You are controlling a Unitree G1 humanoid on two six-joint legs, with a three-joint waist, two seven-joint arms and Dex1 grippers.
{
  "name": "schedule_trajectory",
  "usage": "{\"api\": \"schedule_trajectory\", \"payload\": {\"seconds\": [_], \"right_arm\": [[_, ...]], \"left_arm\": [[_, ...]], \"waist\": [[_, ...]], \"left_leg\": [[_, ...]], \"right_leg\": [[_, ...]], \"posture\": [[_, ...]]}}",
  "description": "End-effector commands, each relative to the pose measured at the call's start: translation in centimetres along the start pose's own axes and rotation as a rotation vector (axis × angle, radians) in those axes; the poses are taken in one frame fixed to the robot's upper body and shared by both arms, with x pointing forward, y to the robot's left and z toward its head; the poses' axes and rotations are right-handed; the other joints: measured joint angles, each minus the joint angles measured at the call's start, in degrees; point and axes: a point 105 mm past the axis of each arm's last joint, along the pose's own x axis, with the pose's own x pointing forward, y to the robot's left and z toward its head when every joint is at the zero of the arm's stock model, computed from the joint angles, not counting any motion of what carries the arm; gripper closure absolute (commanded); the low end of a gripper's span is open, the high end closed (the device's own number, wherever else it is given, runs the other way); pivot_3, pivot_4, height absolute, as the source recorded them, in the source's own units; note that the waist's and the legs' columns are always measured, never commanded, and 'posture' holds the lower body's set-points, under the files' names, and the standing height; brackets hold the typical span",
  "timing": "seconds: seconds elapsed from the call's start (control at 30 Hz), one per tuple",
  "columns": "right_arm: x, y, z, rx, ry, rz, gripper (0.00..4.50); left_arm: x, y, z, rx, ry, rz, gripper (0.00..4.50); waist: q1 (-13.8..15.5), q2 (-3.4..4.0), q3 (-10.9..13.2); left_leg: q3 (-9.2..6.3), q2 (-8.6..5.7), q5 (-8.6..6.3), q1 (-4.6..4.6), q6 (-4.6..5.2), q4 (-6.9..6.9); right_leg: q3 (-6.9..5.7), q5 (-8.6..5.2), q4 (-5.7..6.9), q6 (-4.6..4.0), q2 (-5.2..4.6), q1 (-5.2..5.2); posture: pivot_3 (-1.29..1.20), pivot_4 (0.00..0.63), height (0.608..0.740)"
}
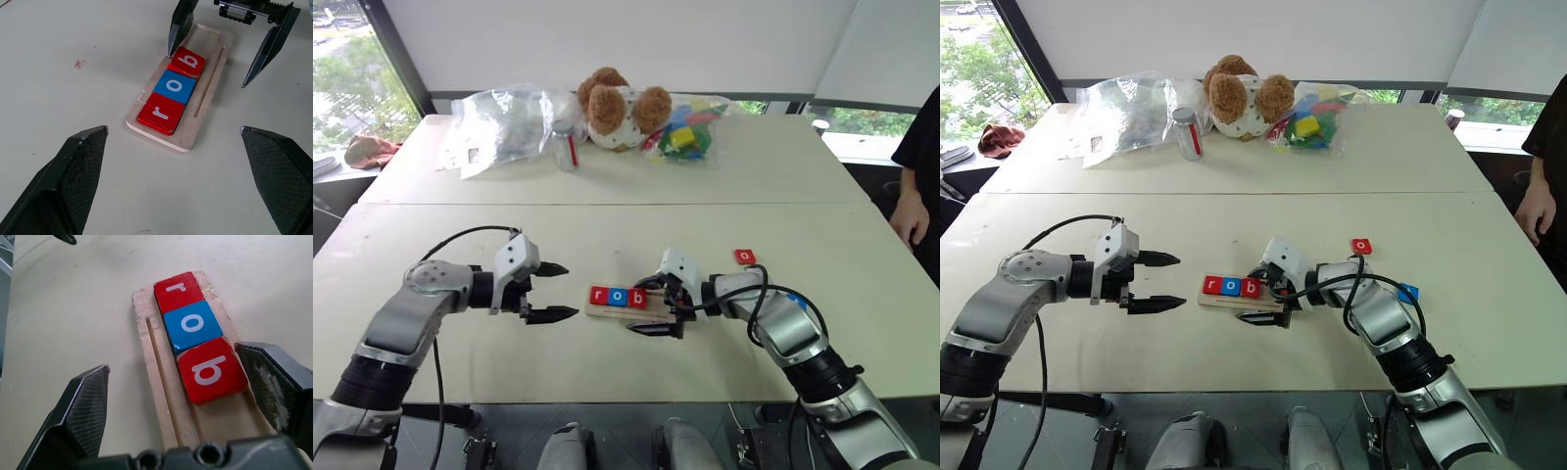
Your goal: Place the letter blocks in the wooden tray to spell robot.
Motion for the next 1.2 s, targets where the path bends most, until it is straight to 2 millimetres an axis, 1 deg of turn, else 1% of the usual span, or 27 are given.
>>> {"api": "schedule_trajectory", "payload": {"seconds": [0.03, 0.13, 0.17, 0.23, 0.33, 0.4, 0.43, 0.5, 0.53, 0.6, 0.63, 0.7, 0.73, 0.87, 0.97, 1.07, 1.2], "right_arm": [[-0.5, 0.3, 1.3, -0.025, -0.041, -0.008, 0.03], [-0.4, 0.3, 1.4, -0.023, -0.048, -0.02, 0.03], [-0.5, 0.0, 1.6, -0.031, -0.057, -0.046, 0.03], [-0.7, -1.1, 2.4, -0.045, -0.086, -0.117, 0.03], [-1.8, -2.9, 4.0, -0.035, -0.149, -0.241, 0.03], [-3.5, -4.4, 5.2, 0.007, -0.208, -0.37, 0.03], [-4.7, -5.2, 5.7, 0.039, -0.24, -0.461, 0.03], [-7.2, -6.5, 6.0, 0.091, -0.281, -0.642, 0.03], [-8.8, -7.3, 5.7, 0.115, -0.288, -0.77, 0.03], [-12.2, -8.5, 4.1, 0.19, -0.274, -1.033, 0.03], [-13.4, -8.7, 3.1, 0.234, -0.264, -1.128, 0.03], [-14.7, -8.8, 1.1, 0.311, -0.23, -1.25, 0.03], [-14.8, -8.7, 0.3, 0.334, -0.214, -1.269, 0.03], [-13.2, -8.7, -2.0, 0.409, -0.169, -1.264, 0.03], [-12.3, -9.6, -2.9, 0.406, -0.136, -1.294, 0.03], [-11.8, -10.0, -4.2, 0.449, -0.095, -1.318, 0.03], [-11.4, -9.9, -6.0, 0.488, -0.042, -1.321, 0.03]], "left_arm": [[0.0, 0.3, 0.7, 0.043, -0.01, 0.006, 0.0], [0.1, 0.4, 0.8, 0.044, -0.012, 0.005, 0.0], [0.1, 0.4, 0.8, 0.045, -0.013, 0.005, 0.0], [0.1, 0.4, 0.8, 0.047, -0.016, 0.004, 0.0], [0.2, 0.2, 1.3, 0.056, -0.031, -0.006, 0.0], [0.3, -0.4, 2.0, 0.066, -0.052, -0.034, 0.0], [0.4, -0.9, 2.4, 0.077, -0.059, -0.051, 0.0], [0.5, -1.5, 3.1, 0.098, -0.07, -0.077, 0.0], [0.7, -1.8, 3.7, 0.11, -0.083, -0.088, 0.0], [1.2, -2.3, 4.8, 0.126, -0.114, -0.115, 0.0], [1.4, -2.5, 5.3, 0.133, -0.127, -0.128, 0.0], [2.0, -2.8, 6.0, 0.142, -0.148, -0.153, 0.0], [2.3, -2.9, 6.3, 0.145, -0.157, -0.164, 0.0], [3.4, -2.7, 6.3, 0.142, -0.163, -0.18, 0.0], [3.7, -2.2, 5.9, 0.131, -0.157, -0.175, 0.0], [3.7, -1.8, 5.3, 0.121, -0.145, -0.169, 0.0], [3.4, -1.8, 4.8, 0.108, -0.136, -0.154, 0.0]], "waist": [[-0.1, 0.0, 0.0], [-0.1, 0.0, 0.0], [-0.1, 0.0, 0.0], [-0.1, 0.0, 0.0], [-0.1, 0.0, 0.0], [0.0, 0.0, 0.0], [0.0, 0.0, 0.0], [0.1, 0.0, 0.0], [0.1, 0.0, 0.0], [0.2, -0.02, 0.0], [0.3, -0.05, 0.0], [0.1, -0.07, 0.0], [0.1, -0.06, 0.0], [-0.7, -0.05, 0.0], [-0.9, -0.05, 0.0], [-0.7, -0.04, 0.0], [-0.2, -0.05, 0.0]], "left_leg": [[0.0, 0.0, 0.0, 0.0, 0.0, 0.0], [0.0, 0.01, 0.0, 0.0, 0.0, 0.0], [0.0, 0.01, 0.0, 0.0, 0.0, 0.0], [0.0, 0.0, 0.0, 0.0, 0.0, 0.0], [0.0, 0.0, 0.0, 0.0, 0.0, 0.0], [0.0, 0.0, 0.0, 0.0, -0.01, 0.0], [0.0, 0.01, 0.0, -0.01, -0.01, 0.0], [-0.02, 0.02, 0.04, -0.05, -0.07, 0.0], [-0.03, 0.02, 0.08, -0.07, -0.15, -0.01], [-0.04, 0.02, 0.15, -0.1, -0.27, -0.01], [-0.07, 0.02, 0.15, -0.12, -0.27, -0.01], [-0.05, -0.03, 0.15, -0.13, -0.27, 0.0], [-0.03, -0.05, 0.15, -0.12, -0.27, 0.0], [0.06, -0.05, 0.13, 0.01, -0.23, -0.05], [0.04, -0.01, 0.08, 0.11, -0.15, -0.11], [0.05, -0.01, 0.05, 0.09, -0.09, -0.11], [0.08, -0.02, 0.09, 0.02, -0.15, -0.1]], "right_leg": [[0.0, 0.0, 0.0, 0.0, 0.01, 0.0], [0.0, 0.0, 0.0, 0.0, 0.02, 0.0], [0.0, 0.0, 0.0, 0.0, 0.02, 0.0], [0.0, 0.0, 0.0, 0.0, 0.01, 0.0], [0.0, 0.0, 0.0, 0.0, 0.01, 0.0], [0.0, 0.0, 0.0, 0.0, 0.0, 0.0], [0.0, 0.0, 0.0, 0.0, 0.0, -0.01], [0.0, 0.0, 0.0, 0.0, -0.02, -0.02], [0.01, 0.0, 0.0, 0.0, -0.03, -0.03], [0.05, 0.0, -0.01, 0.0, -0.05, -0.05], [0.05, 0.0, -0.02, 0.0, -0.05, -0.05], [0.06, 0.0, -0.03, 0.0, -0.05, -0.03], [0.09, 0.0, -0.03, 0.0, -0.05, -0.03], [0.3, 0.0, 0.01, 0.0, 0.12, -0.05], [0.44, 0.0, 0.08, 0.0, 0.25, -0.07], [0.46, 0.0, 0.08, 0.0, 0.24, -0.11], [0.48, 0.0, 0.02, 0.0, 0.17, -0.14]], "posture": [[0.0, 0.15, 0.74], [0.0, 0.15, 0.74], [0.0, 0.15, 0.74], [0.0, 0.15, 0.74], [0.0, 0.15, 0.74], [0.0, 0.15, 0.74], [0.0, 0.15, 0.74], [0.0, 0.15, 0.74], [0.0, 0.15, 0.74], [0.0, 0.15, 0.74], [0.0, 0.15, 0.74], [0.0, 0.15, 0.74], [0.0, 0.15, 0.74], [0.0, 0.15, 0.74], [0.0, 0.15, 0.74], [0.0, 0.15, 0.74], [0.0, 0.15, 0.74]]}}
